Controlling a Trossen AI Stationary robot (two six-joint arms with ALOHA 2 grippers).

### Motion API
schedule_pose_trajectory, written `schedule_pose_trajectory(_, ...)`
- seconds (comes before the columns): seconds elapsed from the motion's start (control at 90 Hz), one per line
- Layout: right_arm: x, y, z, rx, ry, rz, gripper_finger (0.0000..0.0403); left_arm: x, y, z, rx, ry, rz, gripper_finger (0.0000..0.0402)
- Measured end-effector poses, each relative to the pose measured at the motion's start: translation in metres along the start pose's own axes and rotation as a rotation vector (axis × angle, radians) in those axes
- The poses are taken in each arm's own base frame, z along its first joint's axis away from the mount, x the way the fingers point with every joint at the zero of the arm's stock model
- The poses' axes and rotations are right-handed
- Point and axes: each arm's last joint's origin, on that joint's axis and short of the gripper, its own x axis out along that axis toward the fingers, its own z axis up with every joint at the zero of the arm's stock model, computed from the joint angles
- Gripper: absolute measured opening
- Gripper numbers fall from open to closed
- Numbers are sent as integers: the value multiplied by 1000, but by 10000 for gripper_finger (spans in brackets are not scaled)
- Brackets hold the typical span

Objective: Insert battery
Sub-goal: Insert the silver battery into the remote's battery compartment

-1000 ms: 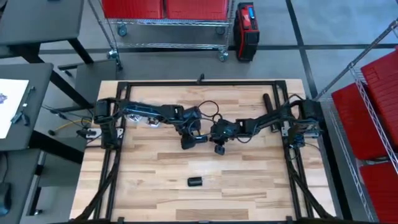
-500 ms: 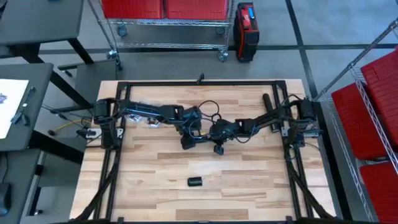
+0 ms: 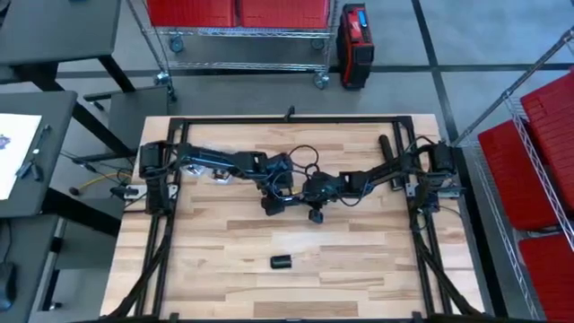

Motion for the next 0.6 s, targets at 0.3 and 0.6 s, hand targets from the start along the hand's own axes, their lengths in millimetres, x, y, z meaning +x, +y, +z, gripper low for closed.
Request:
schedule_pose_trajectory(0.3,0,0,1,0,-4,4,0,10,12,-8,-121,65,99,0)
schedule_pose_trajectory(0.6,0,1,2,6,-2,6,0,28,5,-8,-99,115,103,0)
